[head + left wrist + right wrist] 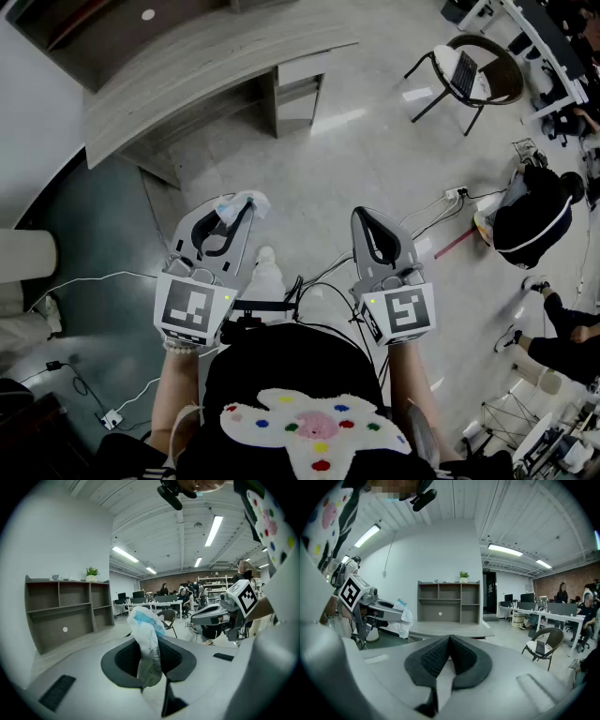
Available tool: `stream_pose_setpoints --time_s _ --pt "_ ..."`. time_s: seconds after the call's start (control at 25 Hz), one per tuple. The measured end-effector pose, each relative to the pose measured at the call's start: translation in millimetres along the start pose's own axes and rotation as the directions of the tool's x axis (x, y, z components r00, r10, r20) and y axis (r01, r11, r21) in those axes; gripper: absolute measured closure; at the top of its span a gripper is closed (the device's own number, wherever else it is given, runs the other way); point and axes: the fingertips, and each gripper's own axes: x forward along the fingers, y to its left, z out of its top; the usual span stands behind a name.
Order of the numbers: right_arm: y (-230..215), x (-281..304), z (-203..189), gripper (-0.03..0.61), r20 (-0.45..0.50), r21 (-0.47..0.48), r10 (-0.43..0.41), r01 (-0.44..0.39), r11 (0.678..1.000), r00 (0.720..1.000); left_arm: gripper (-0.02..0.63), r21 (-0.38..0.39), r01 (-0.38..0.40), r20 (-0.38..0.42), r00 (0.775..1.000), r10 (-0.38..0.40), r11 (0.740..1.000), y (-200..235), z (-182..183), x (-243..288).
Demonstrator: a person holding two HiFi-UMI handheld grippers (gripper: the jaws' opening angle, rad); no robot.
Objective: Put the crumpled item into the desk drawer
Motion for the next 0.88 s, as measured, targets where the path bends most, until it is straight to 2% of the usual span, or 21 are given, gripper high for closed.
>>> stream_pose_setpoints --time_s 0.56,0.88 --pt "-2.5 -1.0 -1.4 0.569 0.003 0.003 -0.017 0.017 1.0 1.0 0.543 0.029 0.01 0.004 1.0 -0.011 1.0 0.9 1.2 2.3" --pt "-14.7 67.2 10.4 0.569 0.005 0.047 -0.104 0.104 0.993 0.995 0.543 0.03 0.074 0.015 0.997 -0.075 0.997 61.2 3.0 47.4"
